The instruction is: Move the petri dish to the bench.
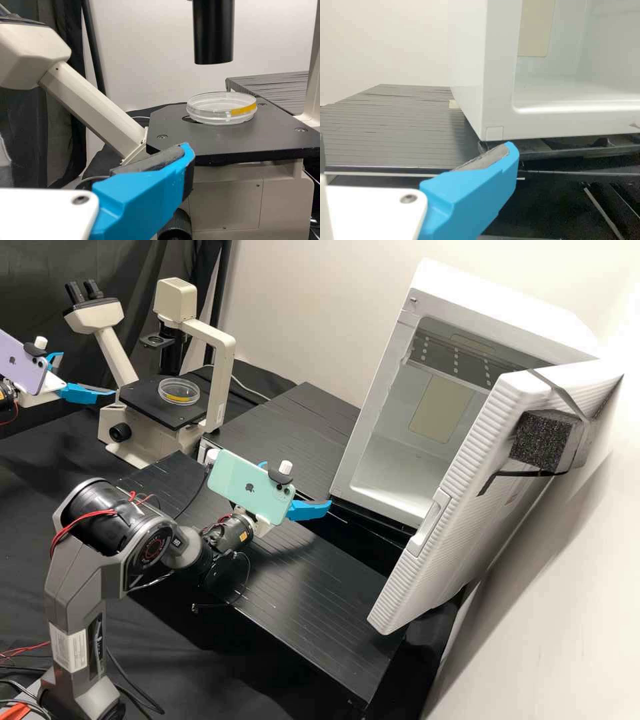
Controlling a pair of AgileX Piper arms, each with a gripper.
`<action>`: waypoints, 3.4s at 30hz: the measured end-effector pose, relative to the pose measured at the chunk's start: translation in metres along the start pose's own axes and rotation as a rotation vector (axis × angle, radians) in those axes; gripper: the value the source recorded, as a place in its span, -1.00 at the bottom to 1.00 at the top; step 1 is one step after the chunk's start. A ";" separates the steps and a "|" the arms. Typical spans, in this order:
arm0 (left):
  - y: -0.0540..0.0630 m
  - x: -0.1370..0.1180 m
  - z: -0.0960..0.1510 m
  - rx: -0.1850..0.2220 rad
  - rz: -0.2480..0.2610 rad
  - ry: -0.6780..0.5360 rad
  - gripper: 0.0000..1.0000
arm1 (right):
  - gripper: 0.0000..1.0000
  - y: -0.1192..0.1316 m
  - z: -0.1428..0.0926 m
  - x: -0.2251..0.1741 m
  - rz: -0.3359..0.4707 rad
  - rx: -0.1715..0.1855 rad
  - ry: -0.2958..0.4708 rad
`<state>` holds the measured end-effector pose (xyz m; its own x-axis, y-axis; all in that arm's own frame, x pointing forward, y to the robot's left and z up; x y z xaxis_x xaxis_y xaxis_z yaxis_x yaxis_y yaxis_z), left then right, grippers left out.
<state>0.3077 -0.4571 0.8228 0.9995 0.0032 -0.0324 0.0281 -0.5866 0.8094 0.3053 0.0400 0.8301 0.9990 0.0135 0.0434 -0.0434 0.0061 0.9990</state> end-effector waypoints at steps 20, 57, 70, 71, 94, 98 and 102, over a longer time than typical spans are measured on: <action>0.000 0.000 0.000 0.000 0.000 0.000 1.00 | 1.00 -0.030 -0.041 -0.049 -0.079 0.011 0.155; 0.000 0.000 0.000 0.000 0.000 0.000 1.00 | 1.00 -0.164 -0.224 0.025 -0.311 -0.052 0.373; 0.000 0.000 0.000 0.000 0.000 0.000 1.00 | 1.00 -0.202 -0.234 0.062 -0.344 -0.097 0.315; 0.000 0.000 0.000 0.000 0.000 0.000 1.00 | 1.00 -0.204 -0.234 0.063 -0.347 -0.101 0.310; 0.000 0.000 0.000 0.000 0.000 0.000 1.00 | 1.00 -0.234 -0.227 0.086 -0.324 0.025 0.198; 0.000 0.000 0.000 0.000 0.000 0.000 1.00 | 1.00 -0.236 -0.231 0.089 -0.314 0.014 0.205; 0.000 0.000 0.000 0.000 0.000 0.000 1.00 | 1.00 -0.240 -0.232 0.092 -0.306 -0.008 0.206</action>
<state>0.3077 -0.4571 0.8228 0.9995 0.0032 -0.0324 0.0281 -0.5866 0.8094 0.4049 0.2716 0.5923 0.9422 0.2112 -0.2601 0.2557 0.0485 0.9655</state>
